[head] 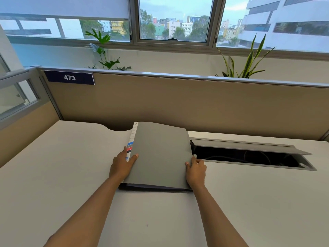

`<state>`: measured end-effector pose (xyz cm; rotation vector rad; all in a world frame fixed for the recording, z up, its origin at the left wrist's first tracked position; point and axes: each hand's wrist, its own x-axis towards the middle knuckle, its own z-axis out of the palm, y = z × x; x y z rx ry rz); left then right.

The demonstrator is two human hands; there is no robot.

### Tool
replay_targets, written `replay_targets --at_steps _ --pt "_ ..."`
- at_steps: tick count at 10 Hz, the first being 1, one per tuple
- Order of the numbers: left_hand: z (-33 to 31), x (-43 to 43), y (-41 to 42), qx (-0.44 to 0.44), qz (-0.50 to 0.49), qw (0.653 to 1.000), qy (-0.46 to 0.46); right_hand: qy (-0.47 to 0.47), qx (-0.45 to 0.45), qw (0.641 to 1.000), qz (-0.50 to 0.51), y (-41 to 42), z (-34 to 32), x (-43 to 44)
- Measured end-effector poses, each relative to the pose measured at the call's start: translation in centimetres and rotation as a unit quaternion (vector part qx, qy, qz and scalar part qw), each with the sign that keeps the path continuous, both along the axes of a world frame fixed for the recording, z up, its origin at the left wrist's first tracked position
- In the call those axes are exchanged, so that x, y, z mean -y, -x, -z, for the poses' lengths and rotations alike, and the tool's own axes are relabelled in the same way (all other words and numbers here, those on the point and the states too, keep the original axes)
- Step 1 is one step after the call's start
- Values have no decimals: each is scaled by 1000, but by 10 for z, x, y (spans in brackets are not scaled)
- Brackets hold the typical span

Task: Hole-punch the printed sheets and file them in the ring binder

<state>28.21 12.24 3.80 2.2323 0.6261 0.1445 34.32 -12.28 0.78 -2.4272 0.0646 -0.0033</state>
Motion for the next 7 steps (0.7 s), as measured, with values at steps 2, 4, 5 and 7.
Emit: replay_targets --at_steps 2,4,5,7 --pt "0 13 8 7 59 982 -180 119 25 992 -33 9 -1 2" --pt "4 21 24 0 85 976 -201 164 24 981 -100 23 -7 13" --pt "2 28 35 -20 101 970 -218 159 9 978 -134 36 -14 21" --pt "-6 39 55 -42 114 962 -243 107 -15 981 -160 62 -28 41"
